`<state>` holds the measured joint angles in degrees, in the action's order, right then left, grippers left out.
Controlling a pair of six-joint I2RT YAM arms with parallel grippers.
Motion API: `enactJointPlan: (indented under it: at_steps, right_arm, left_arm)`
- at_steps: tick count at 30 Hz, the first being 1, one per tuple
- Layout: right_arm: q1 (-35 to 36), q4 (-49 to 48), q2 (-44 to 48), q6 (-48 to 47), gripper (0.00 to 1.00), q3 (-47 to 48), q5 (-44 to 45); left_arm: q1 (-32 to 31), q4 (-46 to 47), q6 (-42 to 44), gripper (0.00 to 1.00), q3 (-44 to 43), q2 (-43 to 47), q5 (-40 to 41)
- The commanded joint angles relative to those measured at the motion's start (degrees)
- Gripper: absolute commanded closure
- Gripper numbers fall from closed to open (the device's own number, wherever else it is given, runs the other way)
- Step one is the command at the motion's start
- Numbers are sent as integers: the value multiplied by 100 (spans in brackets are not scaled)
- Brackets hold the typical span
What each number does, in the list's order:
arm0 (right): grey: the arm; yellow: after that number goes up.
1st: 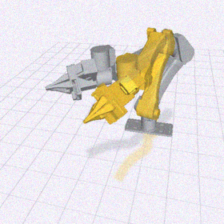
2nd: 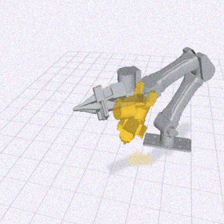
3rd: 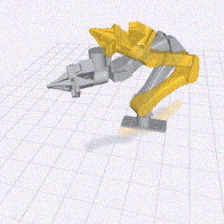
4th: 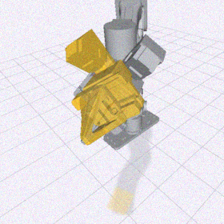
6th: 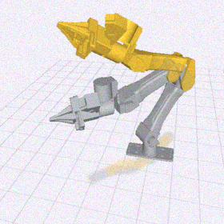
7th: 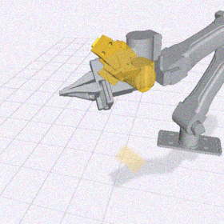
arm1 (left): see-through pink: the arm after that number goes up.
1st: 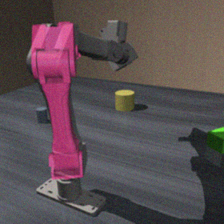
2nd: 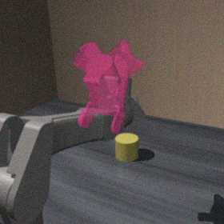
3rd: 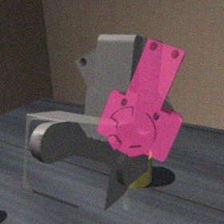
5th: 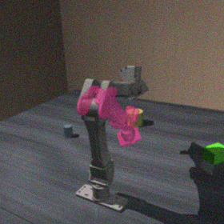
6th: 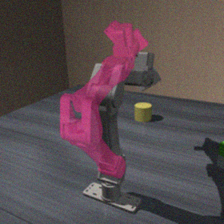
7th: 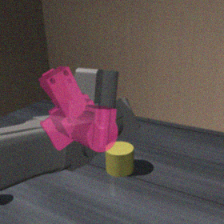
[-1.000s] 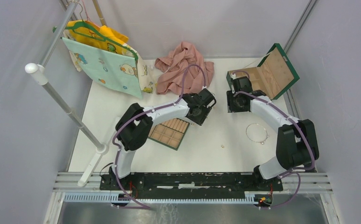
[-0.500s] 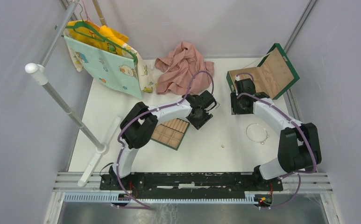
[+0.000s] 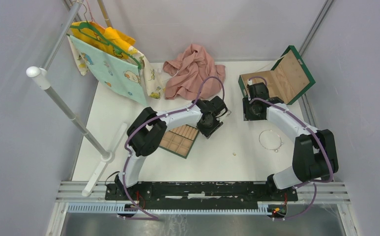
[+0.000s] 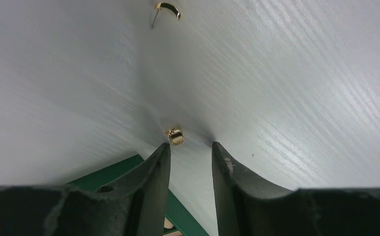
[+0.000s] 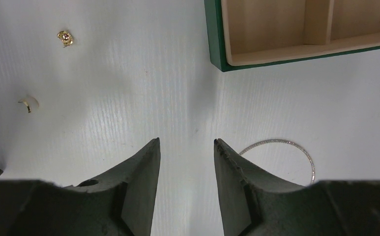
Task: Organize the mixed jewelry
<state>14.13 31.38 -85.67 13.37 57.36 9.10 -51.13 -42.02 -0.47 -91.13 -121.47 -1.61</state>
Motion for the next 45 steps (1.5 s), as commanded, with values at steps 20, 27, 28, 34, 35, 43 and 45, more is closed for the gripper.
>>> enactJointPlan:
  at_steps: [20, 27, 28, 34, 35, 43, 45]
  right_arm:
    - [-17, -105, 13, -18, 51, 65, -3]
    - [-19, -105, 50, -22, 50, 39, -26]
    - [-15, -105, 65, -18, 51, 30, -31]
    - [-18, -115, 102, 0, 51, -6, -38]
    - [-7, -114, 98, 13, 51, -12, -37]
    - [-12, -111, 128, 35, 51, -23, -80]
    - [-12, -114, 122, 42, 51, -24, -92]
  left_arm:
    - [41, -326, -1267, 61, -430, -399, 394]
    - [104, -250, -1231, 64, -379, -452, 442]
    - [109, -248, -1233, 63, -387, -456, 447]
    - [108, -252, -1420, 63, -456, -454, 395]
    - [104, -254, -1468, 63, -470, -463, 378]
    - [105, -280, -1685, 56, -460, -420, 416]
    - [111, -314, -1690, 55, -490, -421, 404]
